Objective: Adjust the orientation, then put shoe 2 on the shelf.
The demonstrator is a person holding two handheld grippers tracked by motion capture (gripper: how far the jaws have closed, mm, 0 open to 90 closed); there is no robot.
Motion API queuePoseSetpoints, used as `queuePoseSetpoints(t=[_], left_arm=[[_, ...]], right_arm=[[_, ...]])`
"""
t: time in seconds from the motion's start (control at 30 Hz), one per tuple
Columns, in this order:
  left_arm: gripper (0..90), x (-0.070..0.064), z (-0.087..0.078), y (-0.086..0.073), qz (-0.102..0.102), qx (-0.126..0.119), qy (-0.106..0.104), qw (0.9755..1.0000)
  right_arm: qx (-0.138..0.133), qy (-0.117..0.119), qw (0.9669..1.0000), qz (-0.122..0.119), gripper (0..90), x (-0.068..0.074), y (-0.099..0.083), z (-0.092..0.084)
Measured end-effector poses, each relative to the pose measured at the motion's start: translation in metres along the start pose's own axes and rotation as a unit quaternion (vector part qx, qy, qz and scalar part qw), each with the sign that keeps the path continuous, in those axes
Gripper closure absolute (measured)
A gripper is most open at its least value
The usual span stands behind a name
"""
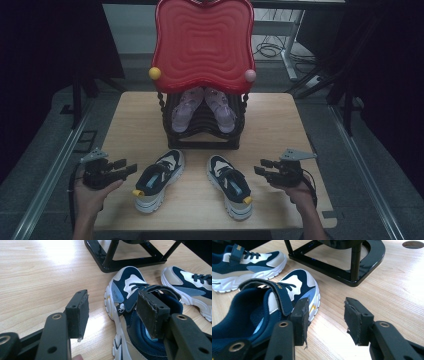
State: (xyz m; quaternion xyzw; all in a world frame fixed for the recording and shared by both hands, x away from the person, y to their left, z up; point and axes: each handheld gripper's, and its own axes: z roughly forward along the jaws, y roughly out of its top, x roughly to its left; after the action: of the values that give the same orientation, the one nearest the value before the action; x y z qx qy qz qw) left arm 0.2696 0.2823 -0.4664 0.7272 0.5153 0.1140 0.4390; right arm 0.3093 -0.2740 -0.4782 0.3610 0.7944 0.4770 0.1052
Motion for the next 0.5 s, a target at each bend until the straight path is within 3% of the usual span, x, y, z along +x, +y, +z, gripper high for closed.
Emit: queuePoseSetpoints(t=[0.5], left_arm=[[42.8,-0.026,-0.006,0.008,0.039,-0.007,-0.016,0.9991]], right_arm=[[-0.009,0.014,0.9998,-0.004,48.0,0.023,0.002,-0.016]])
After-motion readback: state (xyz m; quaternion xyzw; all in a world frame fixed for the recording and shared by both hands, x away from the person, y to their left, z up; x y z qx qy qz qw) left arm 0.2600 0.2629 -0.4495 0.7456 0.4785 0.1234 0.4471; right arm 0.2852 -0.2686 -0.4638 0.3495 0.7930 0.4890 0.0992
